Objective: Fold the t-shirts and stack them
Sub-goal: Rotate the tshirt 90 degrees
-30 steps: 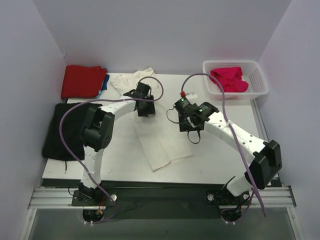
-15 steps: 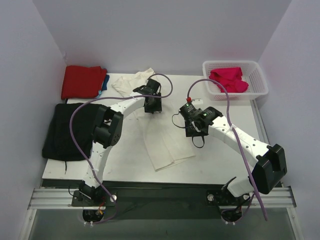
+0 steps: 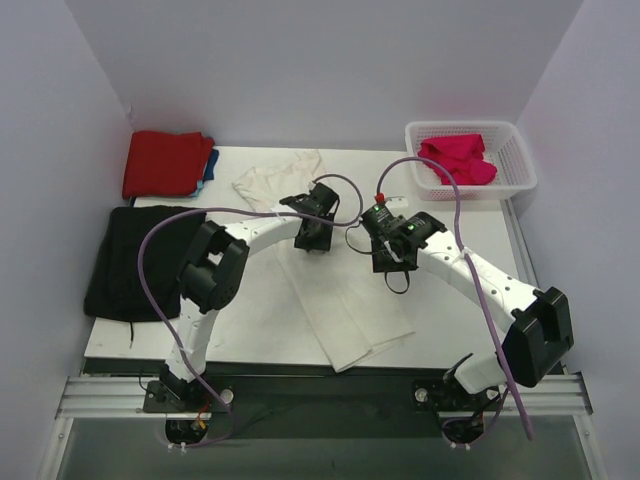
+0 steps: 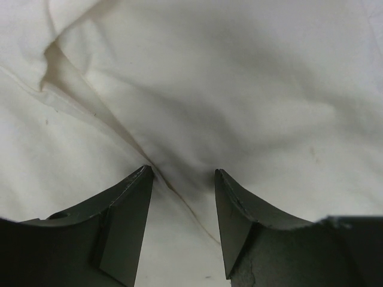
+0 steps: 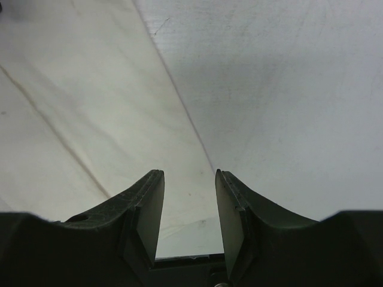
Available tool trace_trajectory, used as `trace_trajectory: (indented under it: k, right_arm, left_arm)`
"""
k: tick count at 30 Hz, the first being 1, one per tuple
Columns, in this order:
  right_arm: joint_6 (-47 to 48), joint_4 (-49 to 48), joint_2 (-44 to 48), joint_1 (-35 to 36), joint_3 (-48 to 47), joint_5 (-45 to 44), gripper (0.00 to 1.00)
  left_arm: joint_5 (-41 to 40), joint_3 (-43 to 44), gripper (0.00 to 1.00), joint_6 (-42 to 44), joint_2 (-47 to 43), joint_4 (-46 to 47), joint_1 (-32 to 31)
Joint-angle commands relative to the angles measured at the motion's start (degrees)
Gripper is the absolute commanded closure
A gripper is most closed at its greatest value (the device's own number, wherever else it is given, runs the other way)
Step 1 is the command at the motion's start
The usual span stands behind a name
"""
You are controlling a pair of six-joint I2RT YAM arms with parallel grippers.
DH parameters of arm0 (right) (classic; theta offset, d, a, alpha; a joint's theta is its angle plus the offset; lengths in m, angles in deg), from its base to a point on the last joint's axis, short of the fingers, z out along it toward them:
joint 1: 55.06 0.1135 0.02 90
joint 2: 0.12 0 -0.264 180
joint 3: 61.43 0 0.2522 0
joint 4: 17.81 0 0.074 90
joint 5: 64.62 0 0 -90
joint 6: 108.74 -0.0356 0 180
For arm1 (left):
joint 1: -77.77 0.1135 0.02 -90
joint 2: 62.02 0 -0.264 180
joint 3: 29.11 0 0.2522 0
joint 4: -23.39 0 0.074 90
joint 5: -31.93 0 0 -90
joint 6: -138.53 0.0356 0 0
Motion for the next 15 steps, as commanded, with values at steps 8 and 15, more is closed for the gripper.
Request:
trace_trajectory:
  k: [8, 15]
  right_arm:
    - [-0.4, 0.3, 0.7, 0.3, 3.3, 1.6, 0.60]
    - [-0.9, -0.3, 0.8, 1.4, 5.1, 2.1, 0.60]
  left_arm:
    - [0.3, -9.5, 0.43, -3.7, -6.9, -7.7, 4.6]
    - [-0.4, -0.1, 0.42, -6.6, -4.6, -8.3, 13.1]
